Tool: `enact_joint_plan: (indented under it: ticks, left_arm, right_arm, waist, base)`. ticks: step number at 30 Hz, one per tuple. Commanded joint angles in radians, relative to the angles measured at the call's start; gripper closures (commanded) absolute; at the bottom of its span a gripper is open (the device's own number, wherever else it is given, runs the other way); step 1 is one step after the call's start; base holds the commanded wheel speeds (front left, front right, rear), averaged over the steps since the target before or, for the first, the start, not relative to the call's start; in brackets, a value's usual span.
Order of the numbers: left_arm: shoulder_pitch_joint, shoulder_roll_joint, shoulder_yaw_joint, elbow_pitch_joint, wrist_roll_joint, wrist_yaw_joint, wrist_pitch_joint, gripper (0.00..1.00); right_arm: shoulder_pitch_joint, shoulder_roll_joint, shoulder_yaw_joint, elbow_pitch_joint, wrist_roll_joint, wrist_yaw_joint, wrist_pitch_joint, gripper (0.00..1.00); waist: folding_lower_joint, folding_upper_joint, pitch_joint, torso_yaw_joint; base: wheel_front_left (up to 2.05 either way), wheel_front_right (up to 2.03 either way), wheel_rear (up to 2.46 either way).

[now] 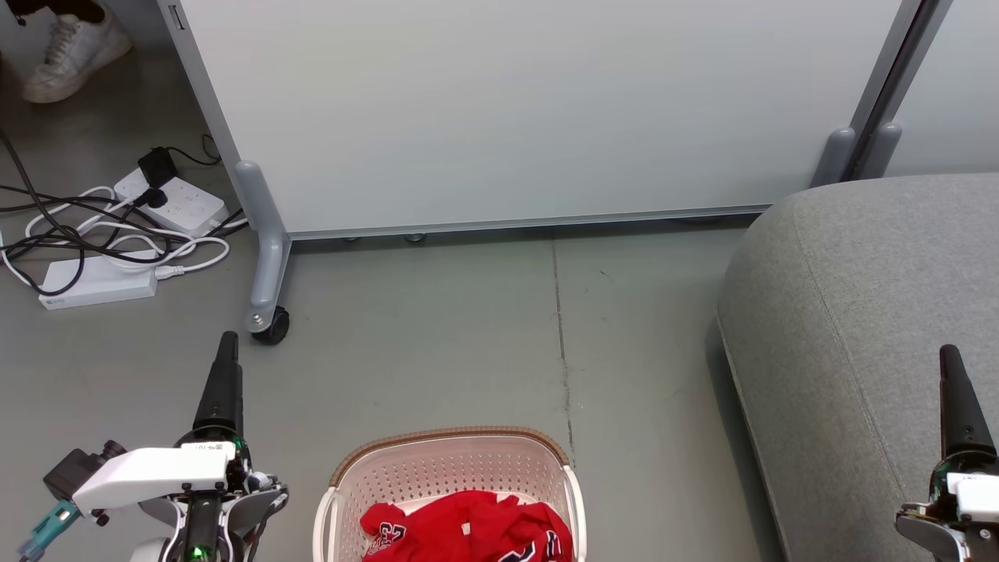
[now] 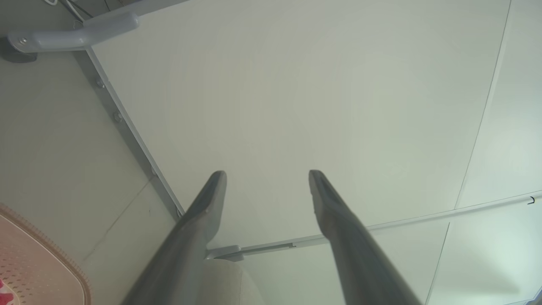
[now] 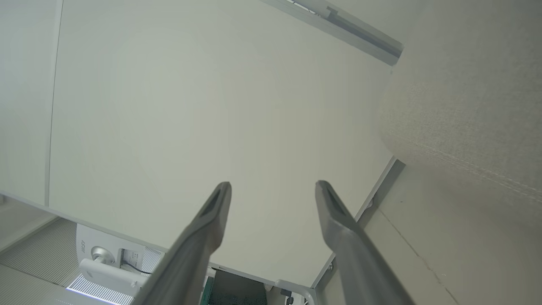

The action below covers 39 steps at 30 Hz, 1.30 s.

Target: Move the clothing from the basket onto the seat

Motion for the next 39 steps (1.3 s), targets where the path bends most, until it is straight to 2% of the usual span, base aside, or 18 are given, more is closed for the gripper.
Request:
enact_joint_plan:
  ticks: [1, 13, 21, 29, 39]
  left_arm:
    - [-0.007, 0.005, 0.016, -0.025, 0.032, -0.005, -0.01, 0.0]
    - [0.018, 0.006, 0.03, -0.074, 0.227, -0.007, -0.056, 0.0]
    - [0.038, 0.006, 0.016, -0.15, 0.373, -0.002, -0.08, 0.0]
    - [0.061, 0.007, -0.056, -0.219, 0.566, 0.056, -0.106, 0.0]
    - [0.082, 0.008, -0.14, -0.326, 0.821, 0.181, -0.139, 0.0]
  right_arm:
    - [-0.031, -0.002, -0.018, -0.019, -0.068, 0.004, -0.003, 0.0]
    - [-0.085, -0.015, 0.005, -0.041, -0.379, 0.004, -0.006, 0.0]
    - [-0.119, -0.013, -0.016, -0.087, -0.572, 0.004, -0.008, 0.0]
    - [-0.132, -0.023, 0.018, -0.138, -0.792, 0.005, -0.009, 0.0]
    - [-0.134, -0.009, 0.058, -0.156, -0.994, 0.005, -0.011, 0.0]
  waist:
    - [0.0, 0.0, -0.001, 0.001]
    - [0.0, 0.0, -0.006, 0.01]
    - [0.0, 0.0, -0.005, 0.019]
    - [0.0, 0.0, -0.007, 0.027]
    - [0.0, 0.0, -0.009, 0.027]
  base:
    - [0.0, 0.0, 0.0]
    - [0.0, 0.0, 0.0]
    - [0.0, 0.0, 0.0]
    - [0.0, 0.0, 0.0]
    - [0.0, 0.0, 0.0]
